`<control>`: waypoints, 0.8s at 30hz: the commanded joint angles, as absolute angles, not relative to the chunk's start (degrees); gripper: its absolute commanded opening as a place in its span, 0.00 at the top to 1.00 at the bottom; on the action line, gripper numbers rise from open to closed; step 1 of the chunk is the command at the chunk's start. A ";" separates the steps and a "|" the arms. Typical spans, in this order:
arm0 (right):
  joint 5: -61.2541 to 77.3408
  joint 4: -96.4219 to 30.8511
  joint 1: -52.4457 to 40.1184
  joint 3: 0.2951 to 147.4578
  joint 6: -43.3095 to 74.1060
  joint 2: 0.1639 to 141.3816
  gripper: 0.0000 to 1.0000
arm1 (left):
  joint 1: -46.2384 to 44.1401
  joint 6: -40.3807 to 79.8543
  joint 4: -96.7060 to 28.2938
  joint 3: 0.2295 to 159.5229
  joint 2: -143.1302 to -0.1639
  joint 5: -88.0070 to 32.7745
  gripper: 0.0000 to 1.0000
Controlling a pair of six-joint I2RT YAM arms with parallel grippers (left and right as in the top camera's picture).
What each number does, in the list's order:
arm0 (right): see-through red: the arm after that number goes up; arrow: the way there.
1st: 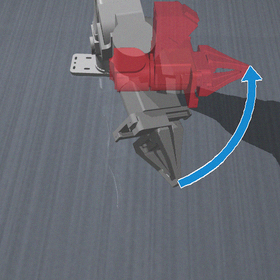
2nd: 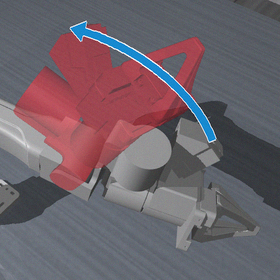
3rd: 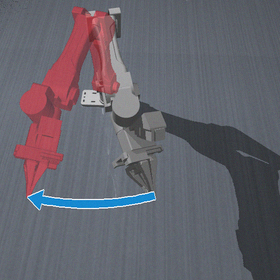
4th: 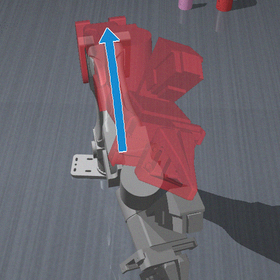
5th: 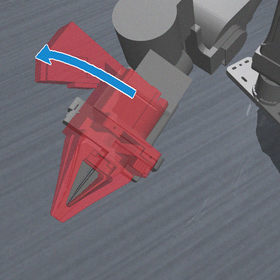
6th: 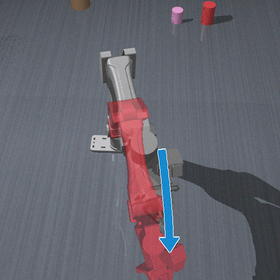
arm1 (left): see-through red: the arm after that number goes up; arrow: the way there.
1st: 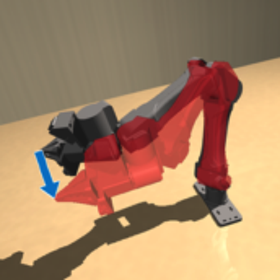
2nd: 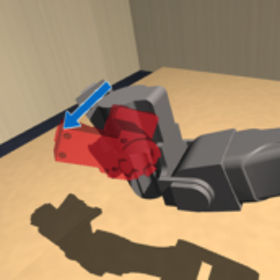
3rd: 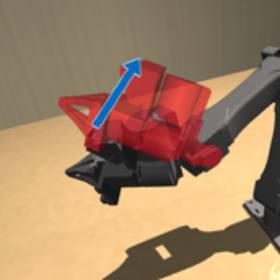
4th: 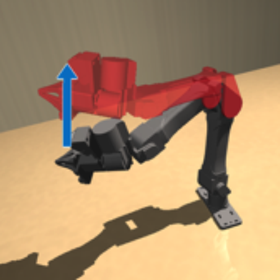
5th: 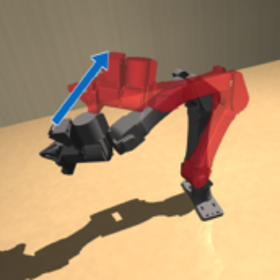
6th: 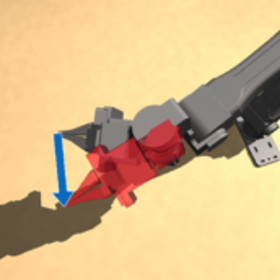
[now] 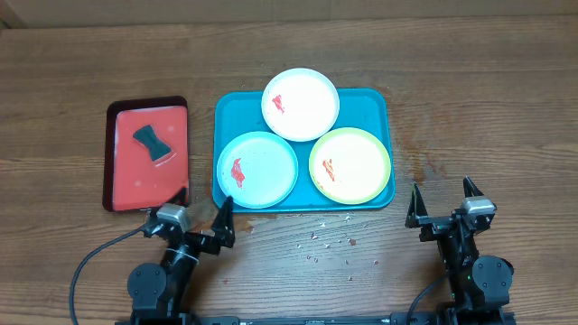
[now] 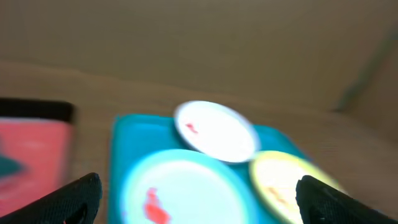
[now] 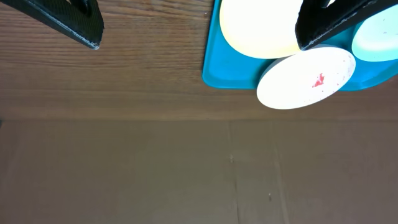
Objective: Clean dirty plates on tray and stack at the side
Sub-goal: 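Move the left gripper over the red tray toward the green sponge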
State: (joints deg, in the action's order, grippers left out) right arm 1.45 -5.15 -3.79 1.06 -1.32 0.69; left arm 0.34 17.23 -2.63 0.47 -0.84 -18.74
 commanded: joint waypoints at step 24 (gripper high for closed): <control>1.13 -4.82 -3.73 0.47 -1.34 0.16 0.00 | -0.01 22.22 -8.67 28.32 -9.02 -10.13 0.00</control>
State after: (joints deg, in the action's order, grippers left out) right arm 1.45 -5.19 -3.79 1.06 -1.30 0.69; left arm 0.34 29.85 -1.89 18.70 -3.90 -16.93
